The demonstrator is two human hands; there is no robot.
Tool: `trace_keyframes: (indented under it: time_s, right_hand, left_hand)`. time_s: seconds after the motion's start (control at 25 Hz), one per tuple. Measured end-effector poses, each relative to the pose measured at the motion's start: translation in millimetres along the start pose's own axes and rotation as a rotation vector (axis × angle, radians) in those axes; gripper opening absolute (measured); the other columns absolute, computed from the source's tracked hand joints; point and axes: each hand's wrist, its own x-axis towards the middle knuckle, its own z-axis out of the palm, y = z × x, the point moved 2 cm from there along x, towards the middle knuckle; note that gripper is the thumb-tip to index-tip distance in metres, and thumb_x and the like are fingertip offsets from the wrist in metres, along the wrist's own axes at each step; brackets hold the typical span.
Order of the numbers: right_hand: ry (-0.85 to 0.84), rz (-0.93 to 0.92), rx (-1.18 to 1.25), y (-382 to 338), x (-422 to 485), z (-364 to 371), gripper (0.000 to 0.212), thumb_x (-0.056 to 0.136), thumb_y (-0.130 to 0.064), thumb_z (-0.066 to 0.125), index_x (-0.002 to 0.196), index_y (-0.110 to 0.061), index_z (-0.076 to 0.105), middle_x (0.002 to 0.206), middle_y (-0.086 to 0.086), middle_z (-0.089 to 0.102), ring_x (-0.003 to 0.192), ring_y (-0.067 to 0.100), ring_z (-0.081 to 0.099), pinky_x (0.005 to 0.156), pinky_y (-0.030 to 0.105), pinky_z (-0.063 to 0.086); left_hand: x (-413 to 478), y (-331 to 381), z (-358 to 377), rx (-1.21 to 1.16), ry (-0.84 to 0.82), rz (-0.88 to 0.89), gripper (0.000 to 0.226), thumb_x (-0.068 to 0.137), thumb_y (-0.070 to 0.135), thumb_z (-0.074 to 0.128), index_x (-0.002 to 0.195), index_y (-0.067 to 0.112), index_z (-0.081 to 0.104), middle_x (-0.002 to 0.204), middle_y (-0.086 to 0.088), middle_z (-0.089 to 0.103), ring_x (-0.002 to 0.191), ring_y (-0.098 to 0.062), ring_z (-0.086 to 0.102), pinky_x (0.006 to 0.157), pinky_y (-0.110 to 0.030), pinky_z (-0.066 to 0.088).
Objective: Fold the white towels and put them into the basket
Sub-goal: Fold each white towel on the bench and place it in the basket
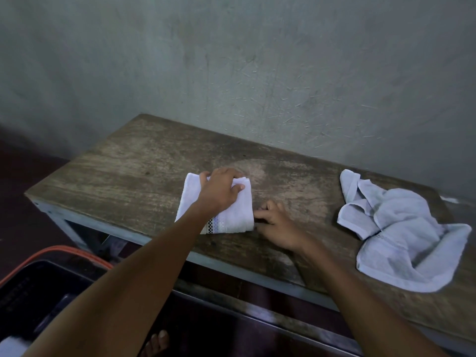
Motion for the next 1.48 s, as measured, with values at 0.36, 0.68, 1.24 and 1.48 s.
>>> trace_keyframes:
  time_s: [0.36,0.68,1.24,1.48]
  right_hand:
    - [-0.154,0.181,0.221,-5,1,-2,0.025,0.072,-0.026,0.056,0.094,-0.020,0.067,0.109,0.007,0.043,0.112,0.023,0.033,0.104,0.044,0.028]
    - [-0.116,0.085,0.517,-4,-3,1,0.037,0.072,-0.017,0.054,0.101,-0.033,0.069,0.109,0.008,0.059,0.110,0.032,0.050,0.098,0.048,0.039]
    - [0.041,0.262,0.399,4,-3,10,0.046,0.067,-0.067,0.056,0.057,-0.022,0.060,0.066,-0.017,0.059,0.093,0.018,0.042,0.089,0.042,0.030]
    - [0.465,0.261,-0.116,-10,-3,-13,0.036,0.085,-0.056,0.046,0.074,-0.023,0.055,0.084,-0.008,0.057,0.101,0.021,0.046,0.088,0.039,0.030]
  left_hand:
    - [-1,2,-1,-0.055,0.076,0.034,0.010,0.091,0.035,0.050,0.098,0.030,0.055,0.105,0.008,0.061,0.105,-0.016,0.052,0.100,-0.041,0.026]
    - [0,0,-3,-0.068,0.074,0.073,0.013,0.090,0.036,0.049,0.100,0.031,0.055,0.102,0.009,0.062,0.101,-0.016,0.055,0.092,-0.036,0.028]
    - [2,4,-5,-0.047,0.147,0.042,0.024,0.091,0.034,0.051,0.111,0.025,0.060,0.108,0.002,0.068,0.102,-0.020,0.060,0.091,-0.037,0.037]
    - [-39,-17,-35,-0.029,0.303,-0.138,0.032,0.094,0.030,0.036,0.111,0.020,0.061,0.105,-0.004,0.068,0.102,-0.025,0.061,0.095,-0.036,0.034]
